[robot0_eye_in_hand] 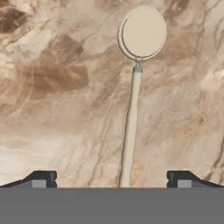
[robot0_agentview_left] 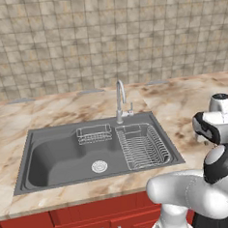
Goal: Grab the spray bottle from the cabinet, then place it next to the cutting board for sanitizing. Then grab the dish brush from the countertop next to the sink and place it next to the cutting board.
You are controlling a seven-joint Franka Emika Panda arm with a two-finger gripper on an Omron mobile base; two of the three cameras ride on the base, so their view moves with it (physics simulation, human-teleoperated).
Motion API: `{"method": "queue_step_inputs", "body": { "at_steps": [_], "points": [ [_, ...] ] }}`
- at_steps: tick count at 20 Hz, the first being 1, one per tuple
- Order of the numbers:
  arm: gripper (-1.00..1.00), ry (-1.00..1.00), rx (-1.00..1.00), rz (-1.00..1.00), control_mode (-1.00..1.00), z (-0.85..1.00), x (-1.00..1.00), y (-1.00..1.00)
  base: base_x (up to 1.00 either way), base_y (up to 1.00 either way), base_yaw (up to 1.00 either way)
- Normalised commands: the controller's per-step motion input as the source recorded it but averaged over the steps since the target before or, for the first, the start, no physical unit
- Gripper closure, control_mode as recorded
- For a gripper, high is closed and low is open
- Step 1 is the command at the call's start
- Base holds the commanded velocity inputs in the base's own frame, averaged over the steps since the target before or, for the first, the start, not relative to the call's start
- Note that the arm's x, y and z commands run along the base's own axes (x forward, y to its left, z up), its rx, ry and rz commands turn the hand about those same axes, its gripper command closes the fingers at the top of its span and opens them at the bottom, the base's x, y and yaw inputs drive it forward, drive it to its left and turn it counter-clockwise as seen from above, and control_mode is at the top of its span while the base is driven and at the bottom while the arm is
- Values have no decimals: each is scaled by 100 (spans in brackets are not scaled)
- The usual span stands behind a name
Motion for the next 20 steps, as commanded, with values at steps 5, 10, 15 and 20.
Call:
{"method": "queue_step_inputs", "body": {
  "at_steps": [5, 10, 15, 20],
  "points": [
    [-100, 0, 13, -10, -100, -21, 29, -29, 0, 0, 0],
    [-100, 0, 12, -8, -100, -25, 24, -15, 0, 0, 0],
    [-100, 0, 7, -6, -100, -33, 16, -8, 0, 0, 0],
    [-100, 0, 4, -4, -100, -41, 7, -10, 0, 0, 0]
  ]
}}
